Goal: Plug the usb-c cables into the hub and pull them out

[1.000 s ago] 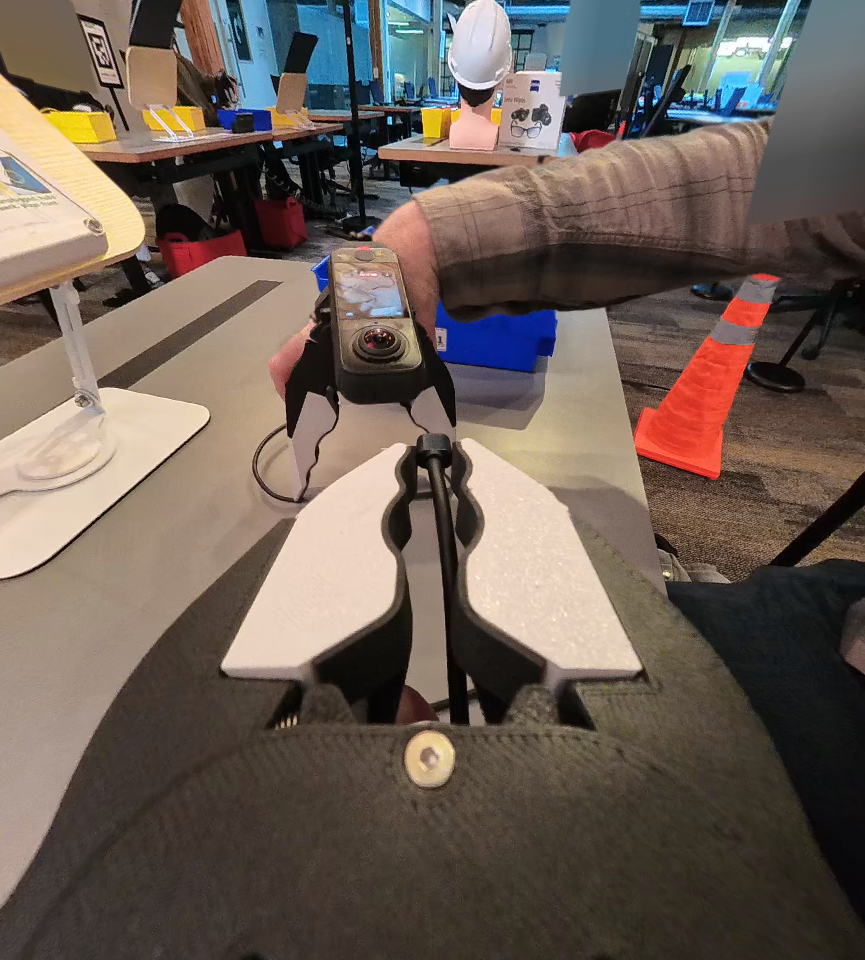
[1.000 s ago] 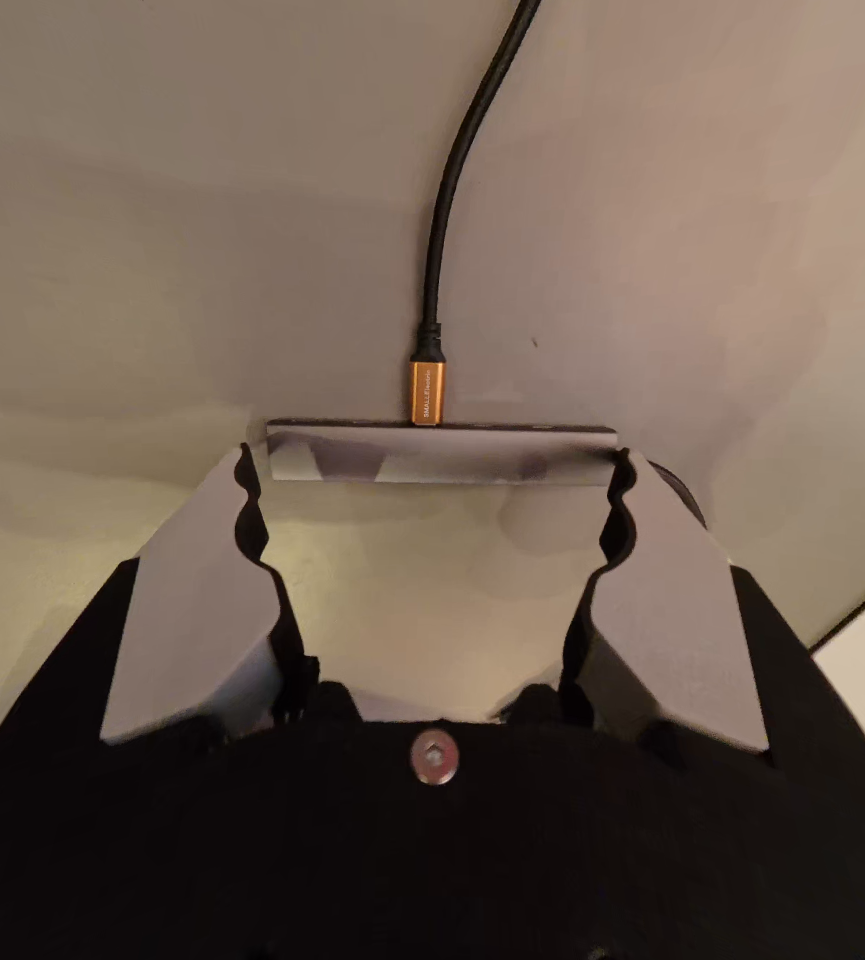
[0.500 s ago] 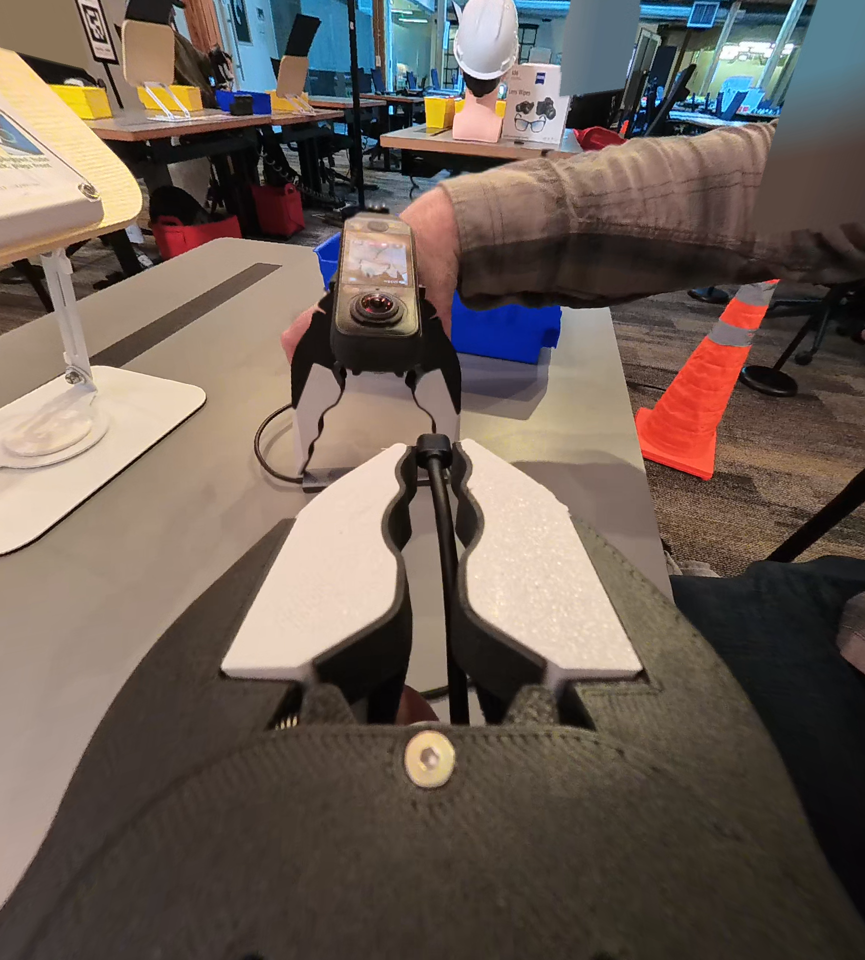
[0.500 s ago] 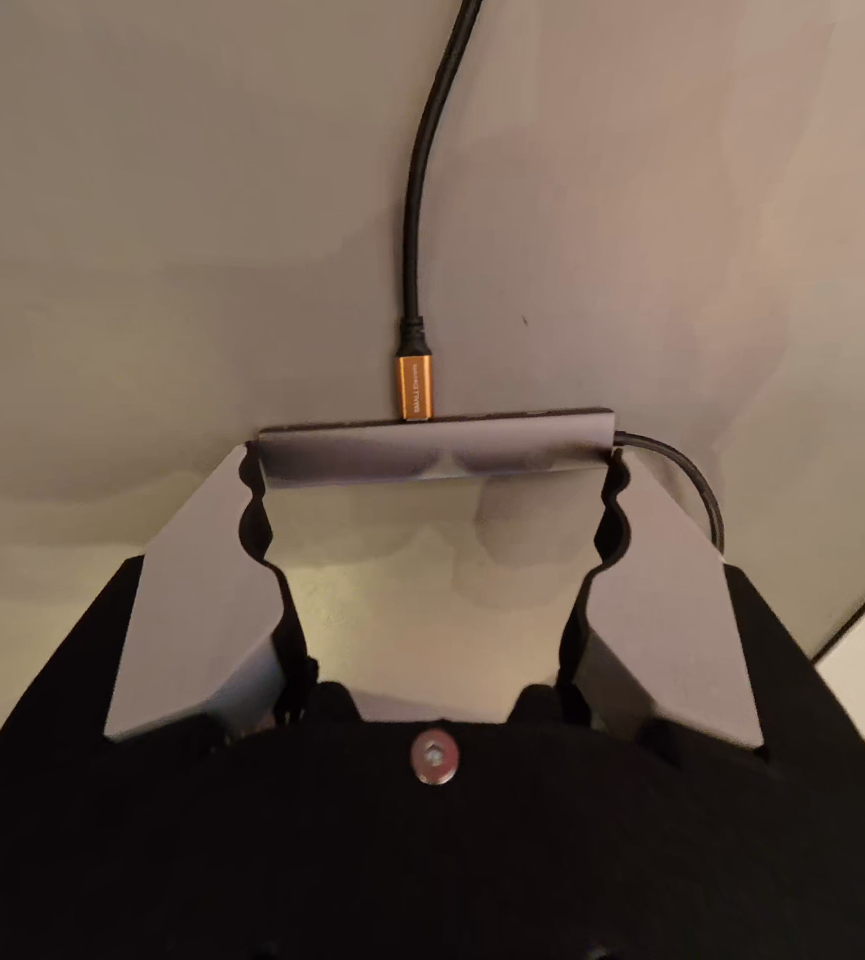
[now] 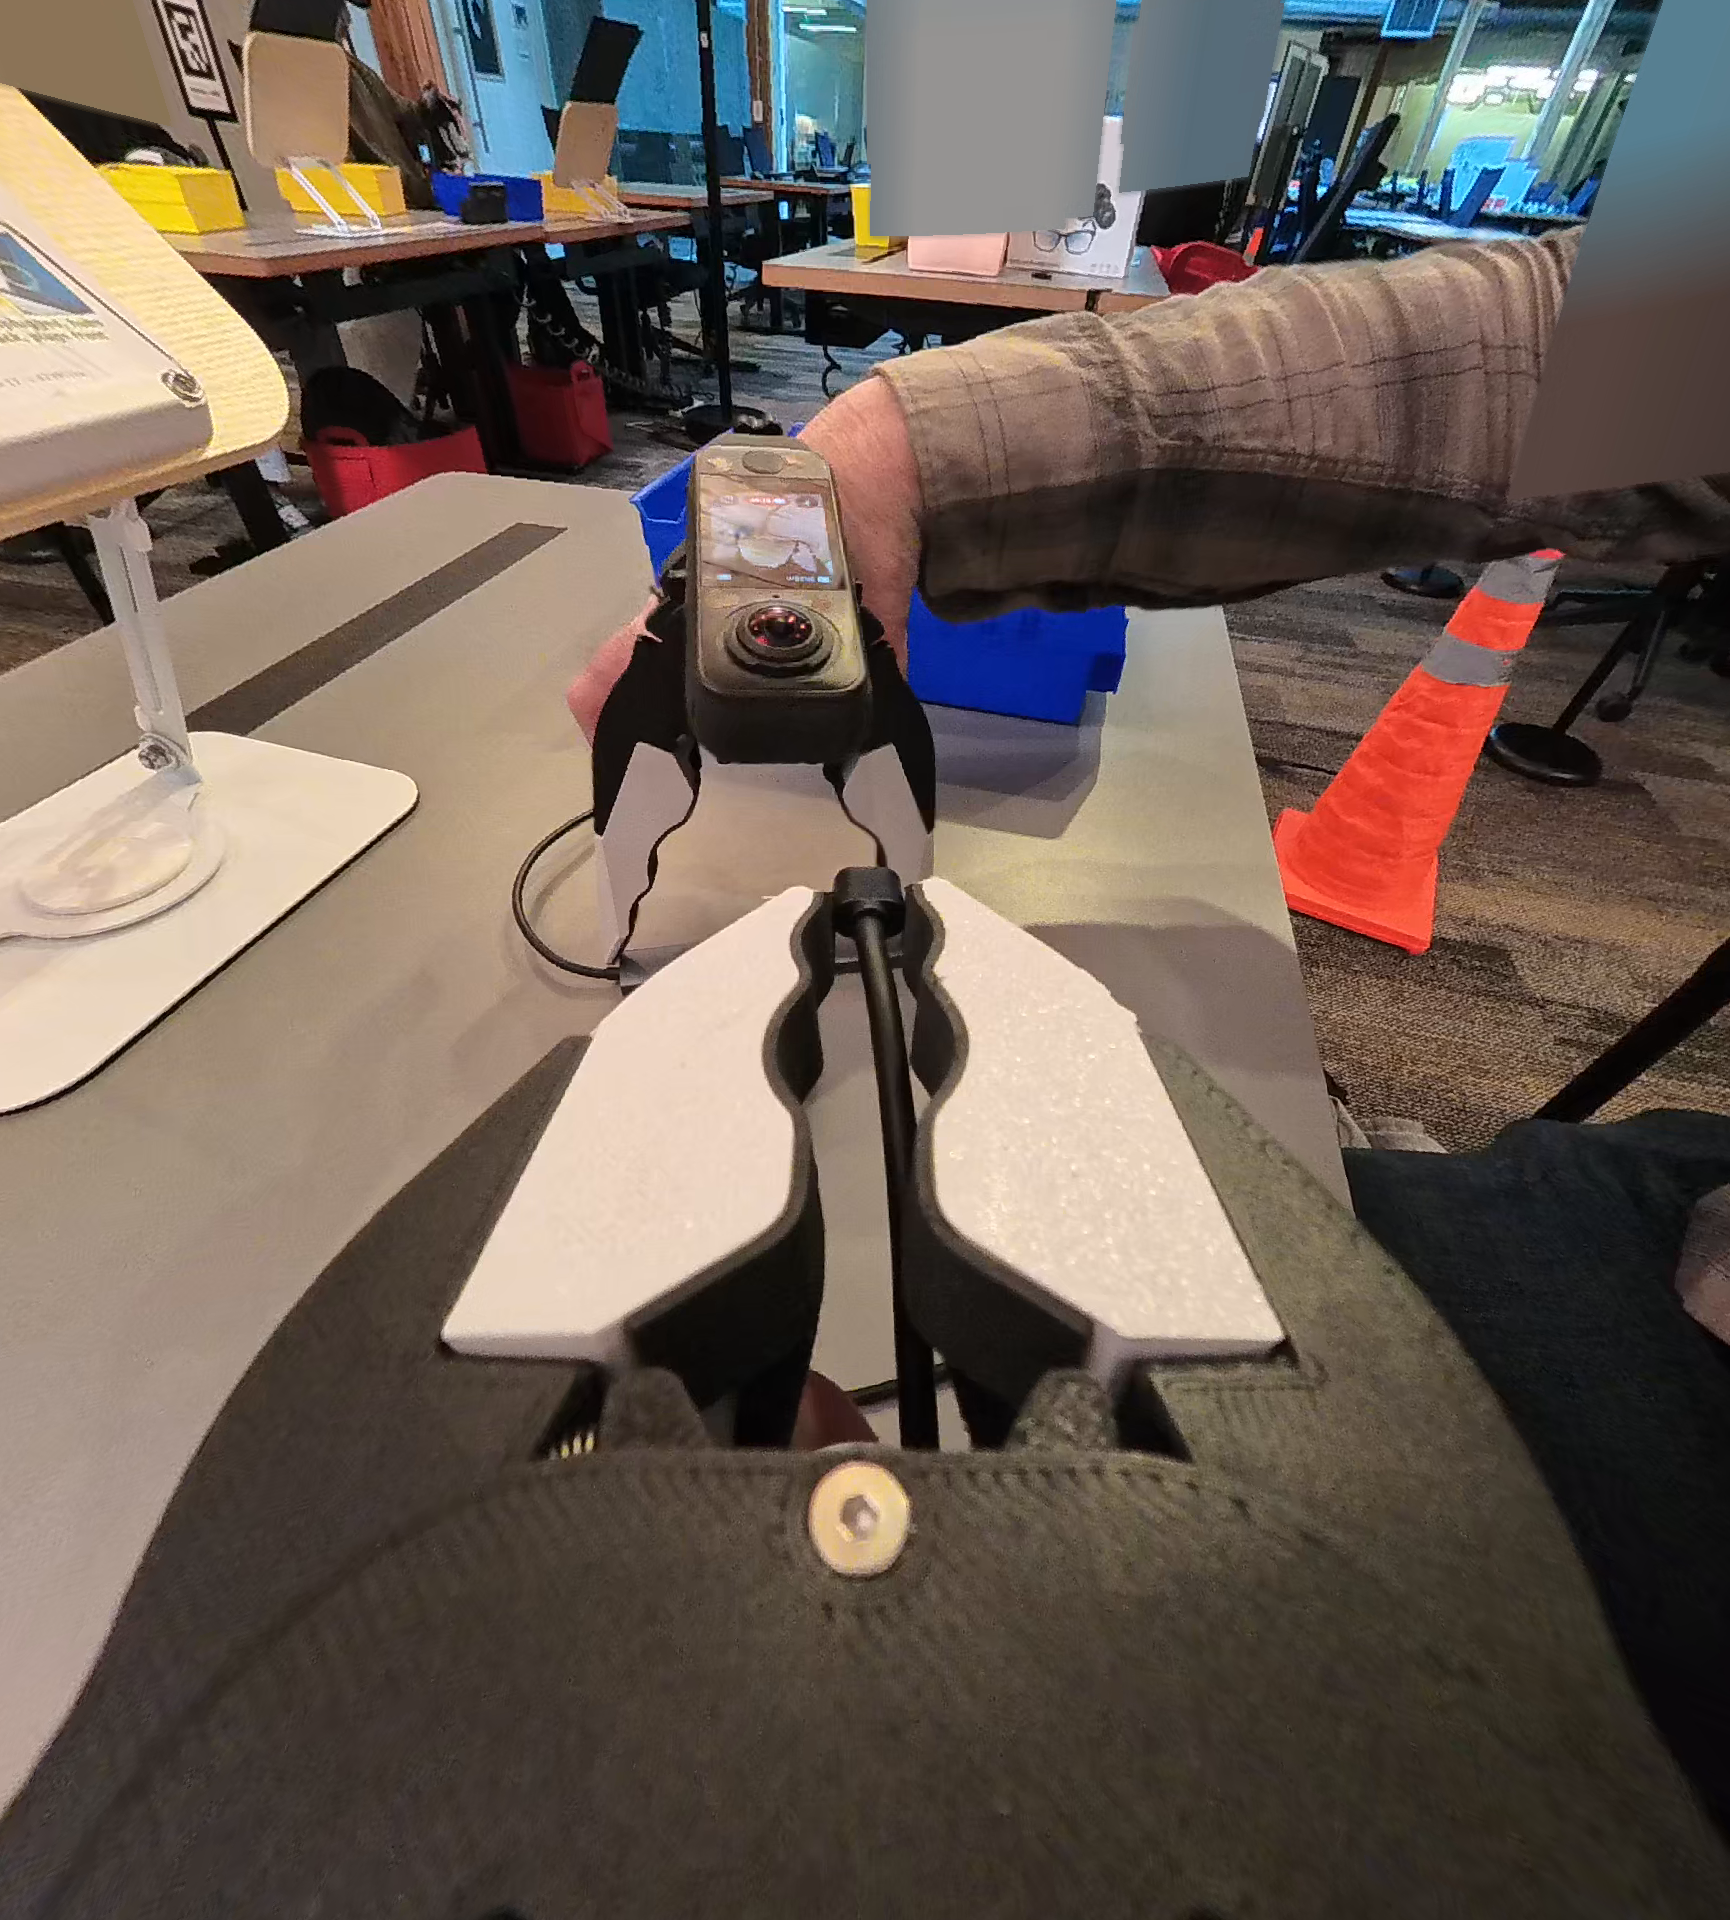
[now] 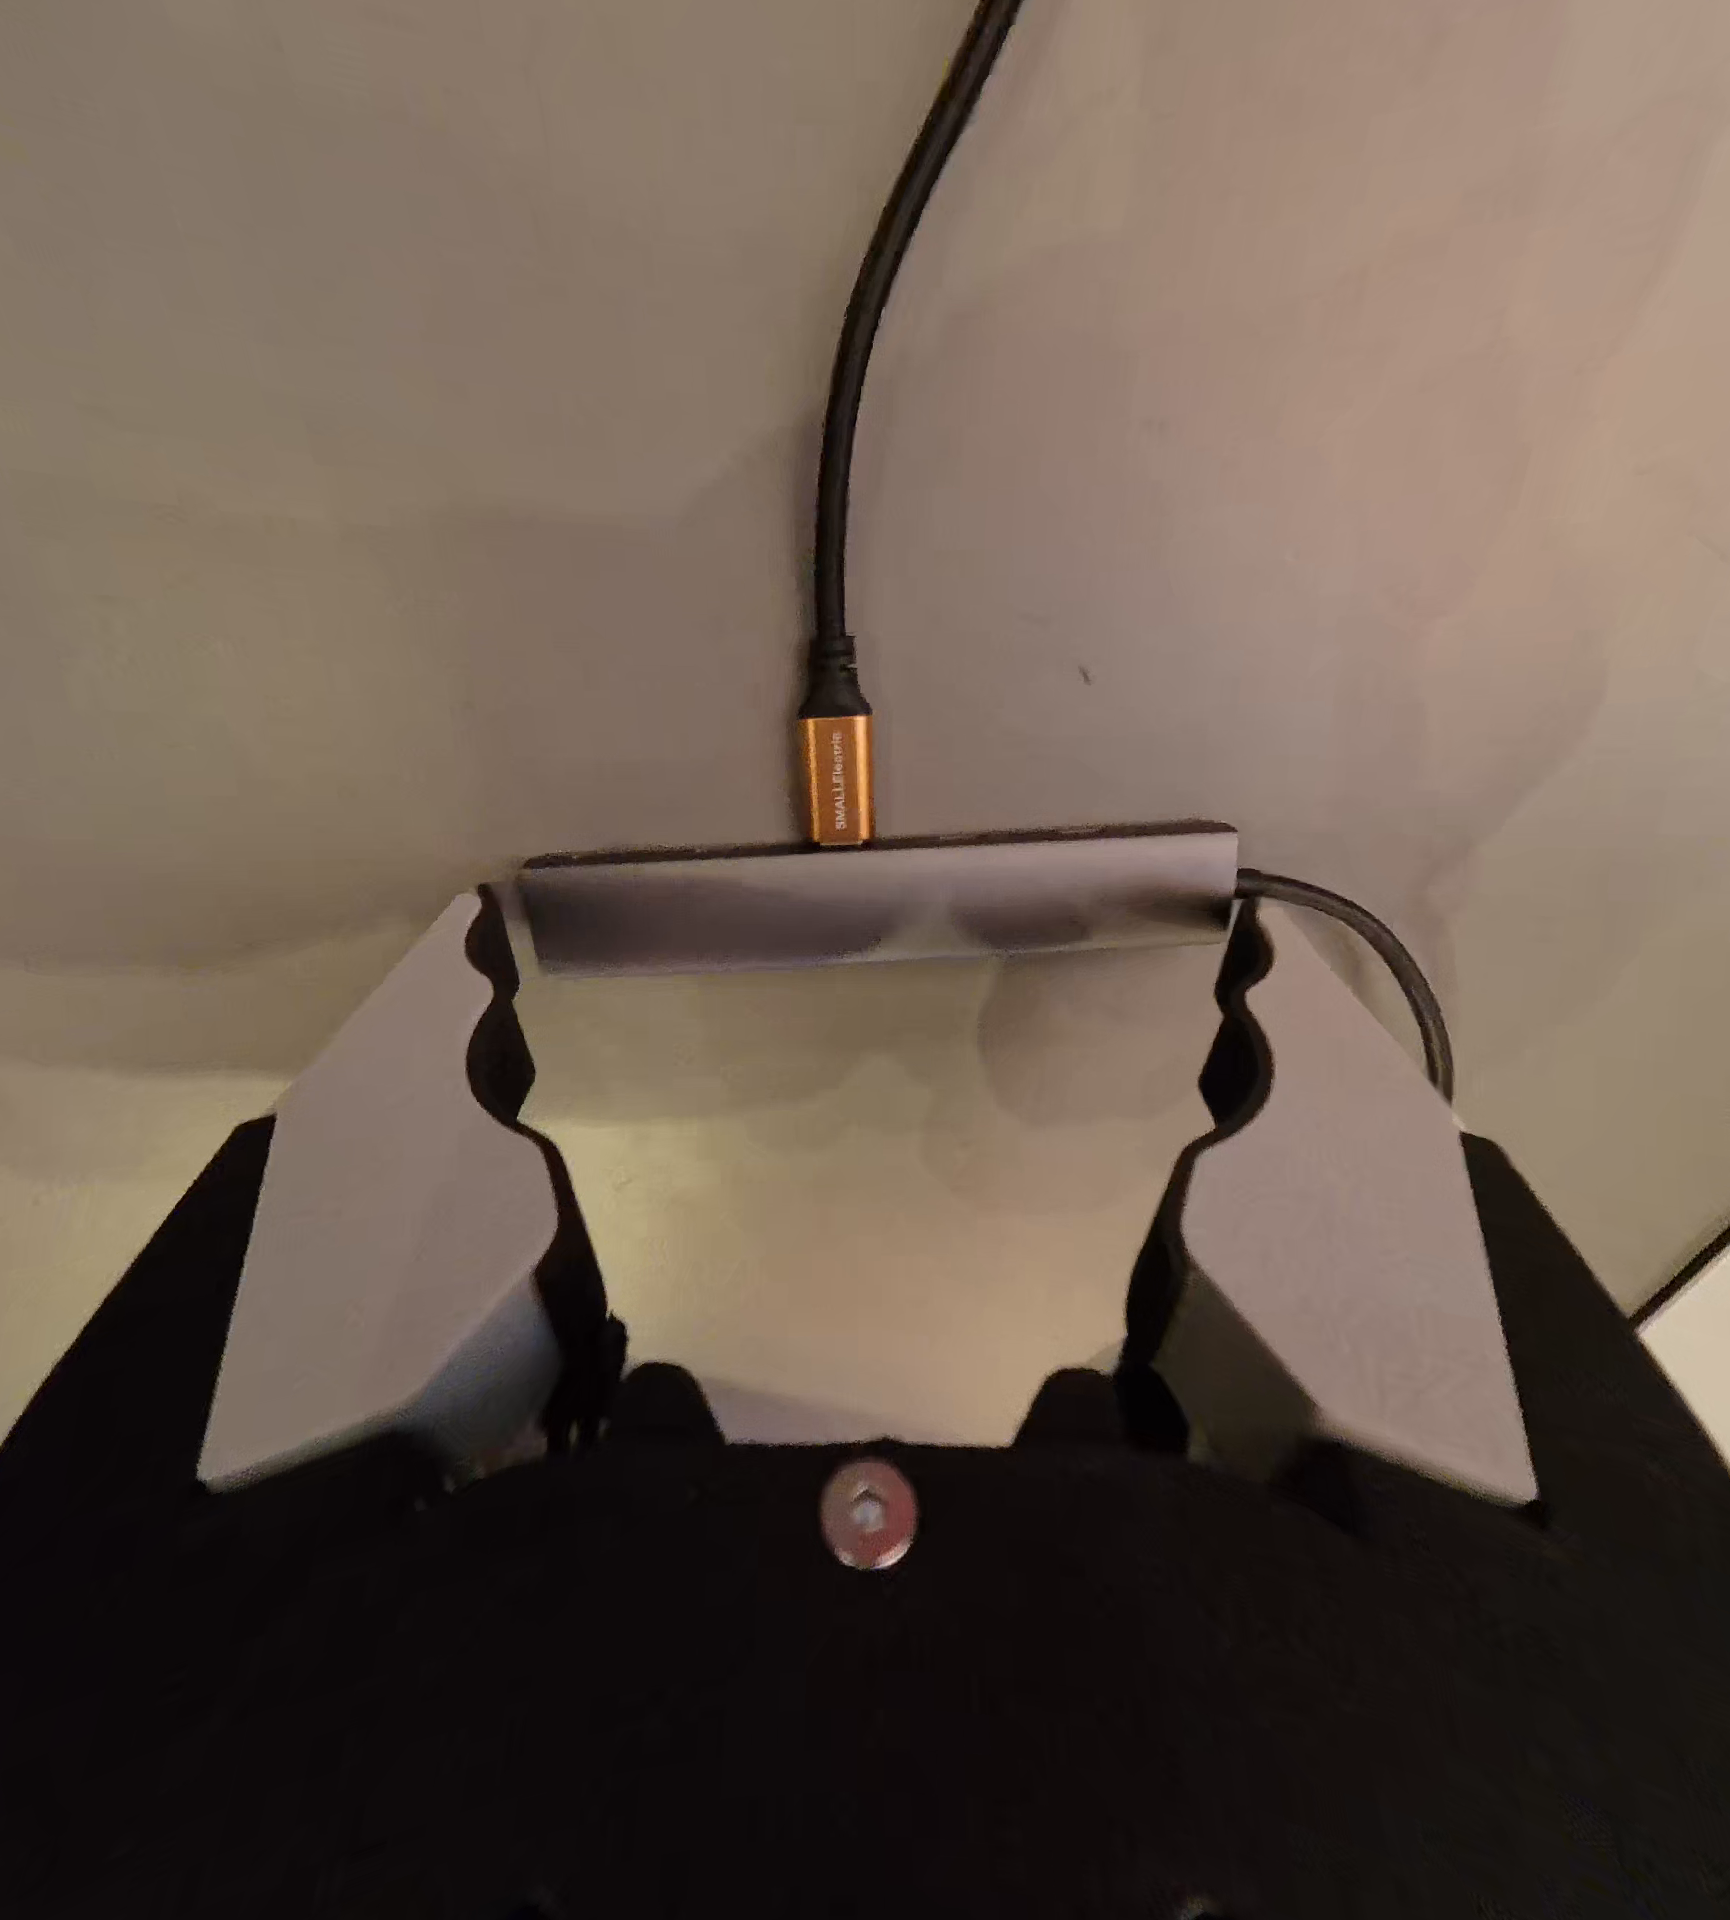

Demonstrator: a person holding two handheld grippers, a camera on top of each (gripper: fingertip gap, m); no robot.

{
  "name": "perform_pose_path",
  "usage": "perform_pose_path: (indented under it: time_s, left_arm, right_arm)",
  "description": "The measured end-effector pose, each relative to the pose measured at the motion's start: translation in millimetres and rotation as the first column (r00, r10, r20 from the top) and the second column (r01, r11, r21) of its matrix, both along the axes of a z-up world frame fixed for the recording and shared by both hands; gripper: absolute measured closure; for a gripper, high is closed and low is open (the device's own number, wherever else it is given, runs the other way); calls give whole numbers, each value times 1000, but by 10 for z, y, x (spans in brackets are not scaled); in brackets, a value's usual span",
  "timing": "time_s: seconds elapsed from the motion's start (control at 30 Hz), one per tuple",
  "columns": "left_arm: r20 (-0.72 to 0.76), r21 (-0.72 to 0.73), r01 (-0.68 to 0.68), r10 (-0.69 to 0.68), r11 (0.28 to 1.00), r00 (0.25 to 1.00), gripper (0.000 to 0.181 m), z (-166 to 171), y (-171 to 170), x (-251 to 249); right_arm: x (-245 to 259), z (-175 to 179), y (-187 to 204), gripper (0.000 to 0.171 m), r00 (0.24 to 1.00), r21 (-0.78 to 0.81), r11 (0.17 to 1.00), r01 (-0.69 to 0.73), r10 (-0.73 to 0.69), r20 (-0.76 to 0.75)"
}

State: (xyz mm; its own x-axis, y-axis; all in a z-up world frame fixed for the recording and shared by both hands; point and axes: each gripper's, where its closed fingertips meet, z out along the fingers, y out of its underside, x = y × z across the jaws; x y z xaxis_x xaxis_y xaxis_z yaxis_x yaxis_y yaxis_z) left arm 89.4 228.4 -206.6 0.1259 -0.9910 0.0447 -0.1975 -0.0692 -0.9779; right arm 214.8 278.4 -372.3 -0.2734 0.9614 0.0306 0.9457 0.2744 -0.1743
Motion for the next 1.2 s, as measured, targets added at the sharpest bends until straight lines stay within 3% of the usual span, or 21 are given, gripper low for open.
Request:
perform_pose_path:
  time_s: [0.27, 0.63, 1.2]
  left_arm:
    - [-6, 0, 5, -5, 1000, 1000, 169, -28, -6, 21]
    - [-24, -9, -8, 8, 1000, 1000, 169, -107, 10, 80]
    - [-47, -52, -7, 4, 999, 999, 169, -330, -56, 246]
  right_arm:
    - [-2, 13, -2, 46, 999, 4, 1000, -22, 21, 24]
    - [-117, 116, -147, 47, 986, -175, 978, 113, -132, -99]
    - [-197, 216, -304, 48, 951, -308, 937, 167, -236, -200]
